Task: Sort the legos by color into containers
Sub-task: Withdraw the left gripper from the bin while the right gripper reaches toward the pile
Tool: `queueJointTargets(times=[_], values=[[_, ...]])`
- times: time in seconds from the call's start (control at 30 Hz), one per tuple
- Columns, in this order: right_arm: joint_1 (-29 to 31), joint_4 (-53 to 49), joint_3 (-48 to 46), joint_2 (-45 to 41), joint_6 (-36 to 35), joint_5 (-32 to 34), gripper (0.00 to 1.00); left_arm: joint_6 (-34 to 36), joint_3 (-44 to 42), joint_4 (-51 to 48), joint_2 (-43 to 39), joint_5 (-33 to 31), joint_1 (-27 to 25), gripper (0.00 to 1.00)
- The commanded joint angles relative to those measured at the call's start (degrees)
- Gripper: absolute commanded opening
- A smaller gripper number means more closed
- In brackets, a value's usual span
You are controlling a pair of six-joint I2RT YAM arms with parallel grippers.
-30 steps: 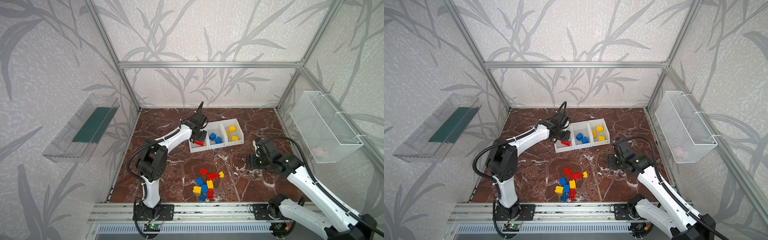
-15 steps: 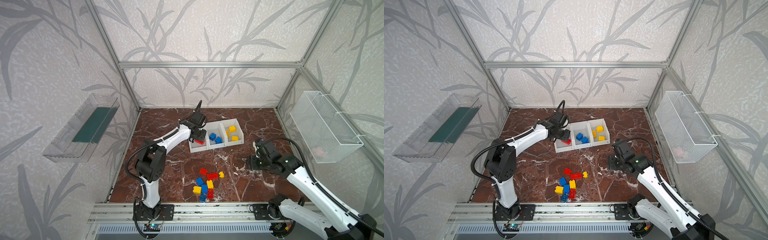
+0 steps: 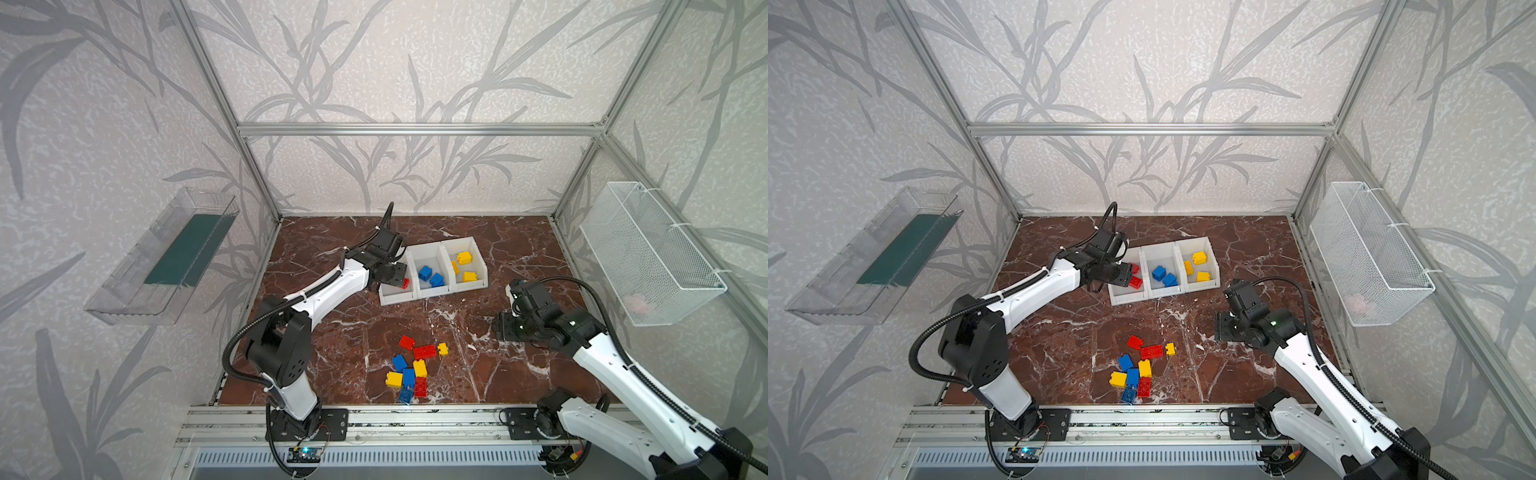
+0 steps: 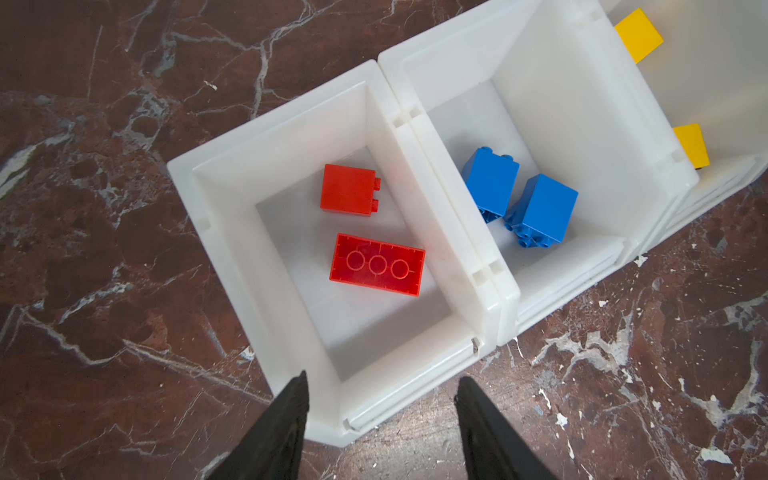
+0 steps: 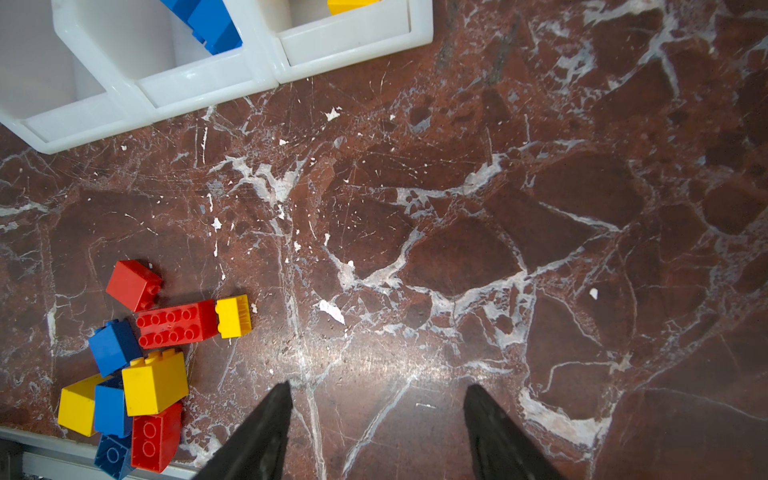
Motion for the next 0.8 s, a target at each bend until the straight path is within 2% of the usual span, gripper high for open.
queueJointTargets(times=[0.0, 0.2, 0.43, 0.77], values=[[1.74, -0.22, -0.51, 0.67, 1.21, -0.14, 0.67, -1.64, -2.65, 0.77, -4.72, -1.69, 0.24, 0.6], [10.66, 2.83, 0.99, 7.29, 4.87, 1.76, 0.67, -4.56, -10.83, 2.63, -13.3, -4.01, 0.38, 0.6], [22.71, 4.83, 7.83, 20.84, 10.14, 4.36, 0.67, -7.62, -22.77, 6.28, -24.31, -7.83, 0.73, 0.63], [34.52, 7.46, 19.02, 38.51, 13.78, 6.05, 0.71, -9.74, -29.84, 6.59, -32.74, -8.83, 0.88, 0.64]])
